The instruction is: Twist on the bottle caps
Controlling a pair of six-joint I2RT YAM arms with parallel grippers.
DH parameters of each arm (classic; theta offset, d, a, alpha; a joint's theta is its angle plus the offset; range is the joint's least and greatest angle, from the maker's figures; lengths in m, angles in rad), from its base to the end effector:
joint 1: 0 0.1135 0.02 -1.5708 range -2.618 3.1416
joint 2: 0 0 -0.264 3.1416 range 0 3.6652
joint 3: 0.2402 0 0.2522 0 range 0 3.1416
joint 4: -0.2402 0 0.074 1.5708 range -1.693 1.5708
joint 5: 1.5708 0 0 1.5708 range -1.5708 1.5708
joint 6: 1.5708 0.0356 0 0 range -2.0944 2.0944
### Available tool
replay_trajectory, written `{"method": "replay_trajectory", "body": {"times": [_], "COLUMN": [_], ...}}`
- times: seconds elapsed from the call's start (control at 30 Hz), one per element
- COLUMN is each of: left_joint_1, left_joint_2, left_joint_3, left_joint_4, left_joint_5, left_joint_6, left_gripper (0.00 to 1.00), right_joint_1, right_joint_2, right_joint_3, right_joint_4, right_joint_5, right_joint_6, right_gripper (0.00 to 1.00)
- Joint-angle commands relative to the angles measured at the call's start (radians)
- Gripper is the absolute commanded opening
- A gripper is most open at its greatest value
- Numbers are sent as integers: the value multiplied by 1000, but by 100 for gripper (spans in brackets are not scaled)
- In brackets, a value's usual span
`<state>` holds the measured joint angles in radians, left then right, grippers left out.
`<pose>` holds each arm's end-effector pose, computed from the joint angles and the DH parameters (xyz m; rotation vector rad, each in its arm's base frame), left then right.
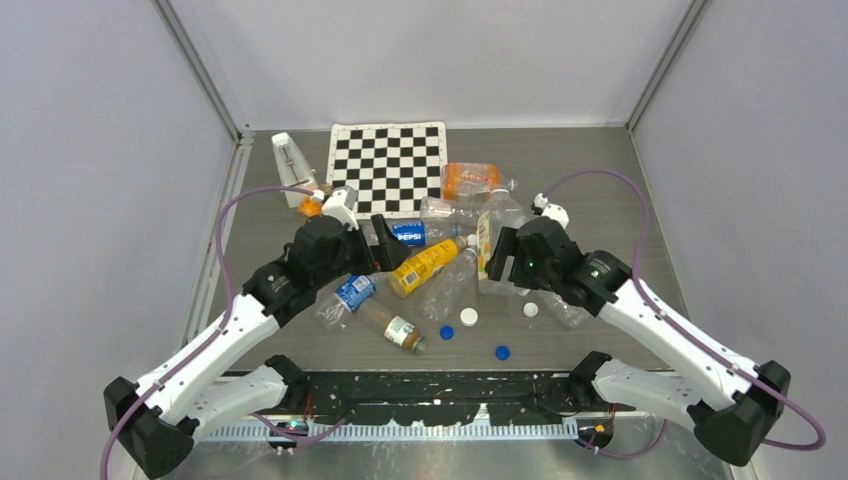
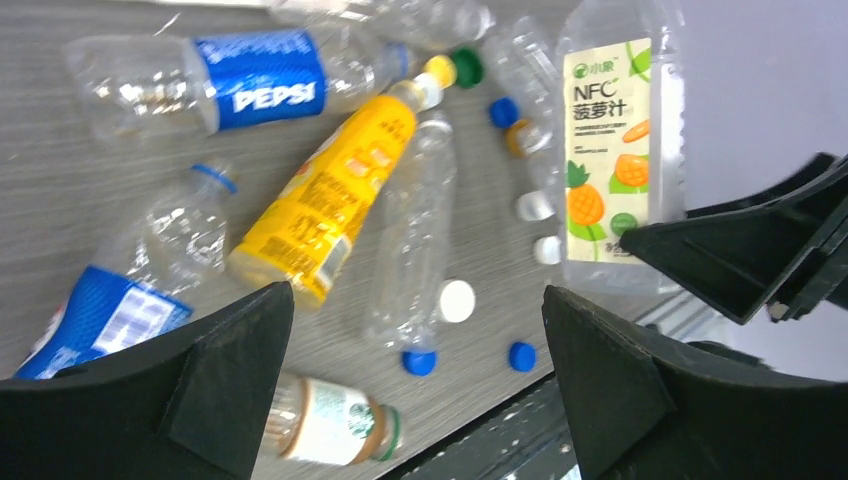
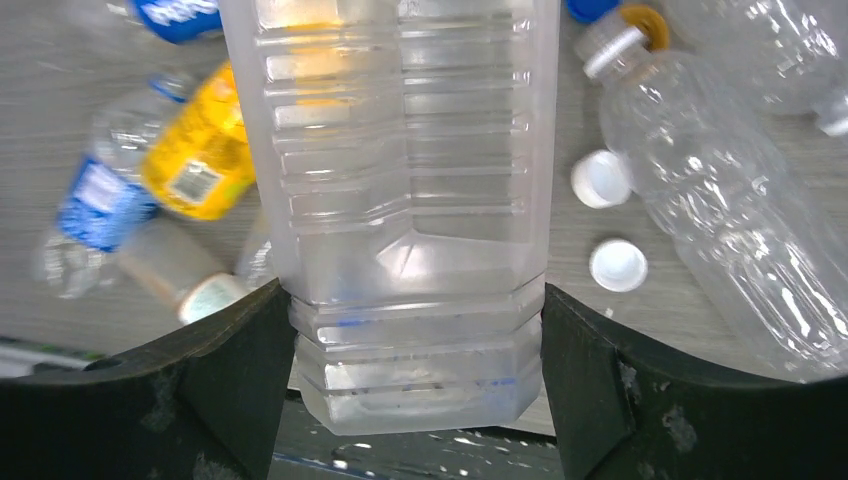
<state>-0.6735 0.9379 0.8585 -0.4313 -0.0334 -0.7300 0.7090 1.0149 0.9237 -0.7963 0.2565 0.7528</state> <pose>0.1636 -0.1291 0.3132 -0.0832 2.1856 -0.7994 0.1566 0.1224 0.2911 0.1658 2.4436 0.3458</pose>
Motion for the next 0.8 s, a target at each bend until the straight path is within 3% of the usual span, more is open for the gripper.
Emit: {"method": "replay_trajectory", "body": {"times": [0.0,0.2,0.47,0.77], "left_joint_1": [6,5,5,54], "left_joint_2": [-53,-17,73,100], "left_joint_3": [-43,-98,-141,-113], "left_joint_4": [276,562,926,1020], "left_joint_5": [74,179,330,396], "left_joint_6": [-53,-129,-242,-267], "left_gripper": [98,98,98,98], "right_joint_1": [-3,-4,-4,-3], "right_joint_2": [-138,-279,-286,-172], "right_joint_3": [-24,-210,-328,-365], "right_joint_4": [146,603,1088,1415], "right_joint_5": [-65,-227,-395,-547], "right_joint_6": [-8,40,124,244], "right_gripper": [11,2,1,1]}}
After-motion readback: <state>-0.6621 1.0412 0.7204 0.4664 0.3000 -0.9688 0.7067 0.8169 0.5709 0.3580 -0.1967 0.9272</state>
